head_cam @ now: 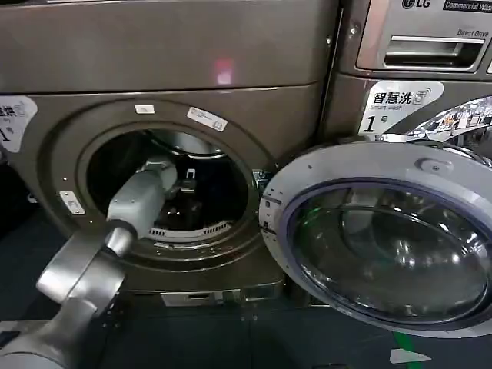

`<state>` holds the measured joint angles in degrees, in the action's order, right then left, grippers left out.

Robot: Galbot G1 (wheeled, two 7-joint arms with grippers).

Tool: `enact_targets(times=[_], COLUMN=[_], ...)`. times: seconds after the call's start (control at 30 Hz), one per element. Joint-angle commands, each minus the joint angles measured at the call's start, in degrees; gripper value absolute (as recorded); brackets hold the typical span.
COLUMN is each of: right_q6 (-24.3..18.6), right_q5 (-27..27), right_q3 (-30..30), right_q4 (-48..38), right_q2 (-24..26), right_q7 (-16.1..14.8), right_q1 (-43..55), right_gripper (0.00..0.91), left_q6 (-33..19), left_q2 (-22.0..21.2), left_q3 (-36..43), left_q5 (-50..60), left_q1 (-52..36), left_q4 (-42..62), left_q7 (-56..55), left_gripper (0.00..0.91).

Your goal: Grasp the clothes from the dryer.

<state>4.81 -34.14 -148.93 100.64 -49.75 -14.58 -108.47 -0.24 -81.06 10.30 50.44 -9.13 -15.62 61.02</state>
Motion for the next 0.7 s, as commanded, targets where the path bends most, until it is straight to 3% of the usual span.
enact_targets(times=[0.03, 0.37, 0.7], right_q6=[0.00, 0.05, -0.02], right_q5=[0.05, 0.29, 0.63], right_q3=[0.24, 0.70, 1.51], right_q4=[0.15, 0.64, 0.77], right_q2=[-0.16, -0.23, -0.34], right_q7=[0.04, 0.09, 0.09], right_q1=[0.23, 0.30, 1.02], right_gripper=[0.907, 0.907, 0.907], left_q6=[1.38, 6.24, 8.21], left_q2=[0.32, 1.67, 1.06], left_q3=[-1.43, -11.49, -16.02], left_q5=[-4.28, -19.44, -38.36], left_q1=[0.48, 4.51, 10.02], left_q4=[-1.79, -9.79, -12.76], left_q7=[-1.50, -4.74, -21.05], left_gripper=[0.000, 0.000, 0.000])
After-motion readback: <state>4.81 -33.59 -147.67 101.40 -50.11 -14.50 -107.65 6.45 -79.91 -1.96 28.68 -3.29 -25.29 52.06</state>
